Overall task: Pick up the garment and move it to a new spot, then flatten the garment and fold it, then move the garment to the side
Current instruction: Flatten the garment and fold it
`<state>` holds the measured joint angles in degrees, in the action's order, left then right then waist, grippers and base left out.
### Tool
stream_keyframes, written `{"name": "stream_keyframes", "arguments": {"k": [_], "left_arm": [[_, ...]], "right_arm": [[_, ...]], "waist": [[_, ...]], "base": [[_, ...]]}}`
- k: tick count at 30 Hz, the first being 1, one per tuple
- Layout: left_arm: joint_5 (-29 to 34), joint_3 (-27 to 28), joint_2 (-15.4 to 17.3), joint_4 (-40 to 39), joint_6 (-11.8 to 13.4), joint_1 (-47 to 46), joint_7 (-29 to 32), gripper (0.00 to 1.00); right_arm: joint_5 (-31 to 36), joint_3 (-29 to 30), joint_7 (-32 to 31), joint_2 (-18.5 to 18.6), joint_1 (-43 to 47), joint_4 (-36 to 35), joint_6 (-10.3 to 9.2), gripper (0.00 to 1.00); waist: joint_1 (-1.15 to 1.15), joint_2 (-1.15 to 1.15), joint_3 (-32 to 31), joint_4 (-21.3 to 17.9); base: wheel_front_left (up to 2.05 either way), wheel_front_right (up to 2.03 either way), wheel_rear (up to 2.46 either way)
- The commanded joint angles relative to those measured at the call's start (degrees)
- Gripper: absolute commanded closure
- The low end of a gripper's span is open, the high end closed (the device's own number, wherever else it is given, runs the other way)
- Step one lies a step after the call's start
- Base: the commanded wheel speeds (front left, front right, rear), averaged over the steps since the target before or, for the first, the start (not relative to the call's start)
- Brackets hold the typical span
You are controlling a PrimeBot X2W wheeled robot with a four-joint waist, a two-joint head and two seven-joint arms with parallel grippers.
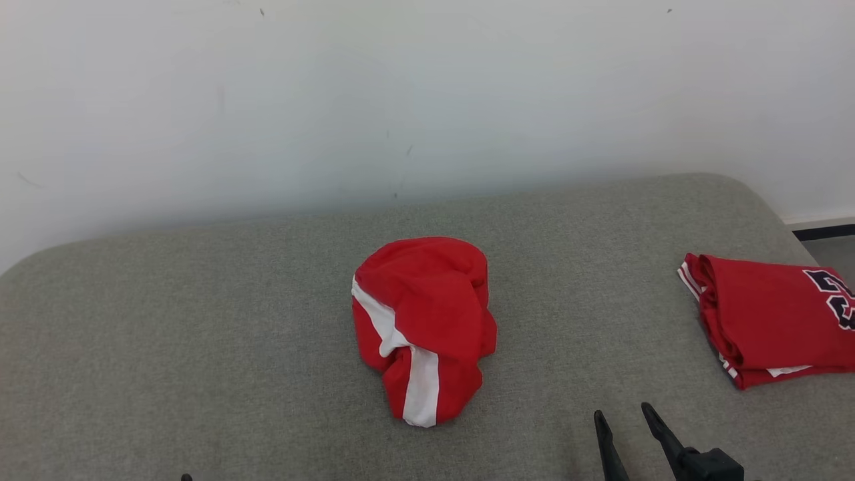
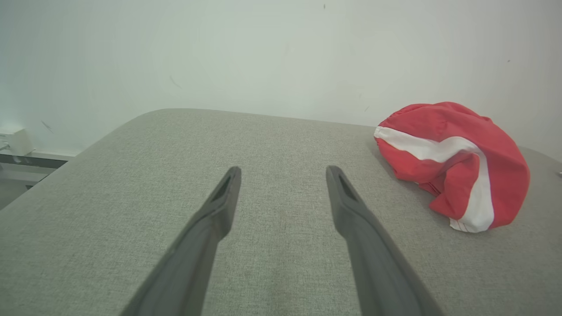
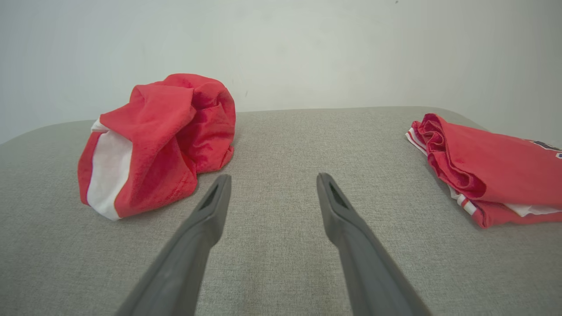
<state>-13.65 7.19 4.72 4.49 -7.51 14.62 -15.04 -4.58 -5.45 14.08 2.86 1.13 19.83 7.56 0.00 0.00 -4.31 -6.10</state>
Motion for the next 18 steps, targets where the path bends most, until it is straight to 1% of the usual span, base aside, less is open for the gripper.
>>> {"name": "stream_keyframes", "arguments": {"k": [1,18], "left_arm": [[-0.28,0.02,-0.04,0.28,0.08,-0.47,-0.17,0.00],[-0.78,-0.44,0.24,1.03,0.08,-0.67,-0.17,0.00]], "right_arm": [[-0.55,-0.06,0.23,0.04,-0.06,0.12,-0.17,0.00],[-0.67,0.03,0.74,0.04,-0.25,0.37,-0.17,0.00]], "waist": [[0.00,0.00,0.18,-0.42],[0.00,0.00,0.41,-0.83]], "base": [[0.00,0.00,0.00],[0.00,0.00,0.00]]}}
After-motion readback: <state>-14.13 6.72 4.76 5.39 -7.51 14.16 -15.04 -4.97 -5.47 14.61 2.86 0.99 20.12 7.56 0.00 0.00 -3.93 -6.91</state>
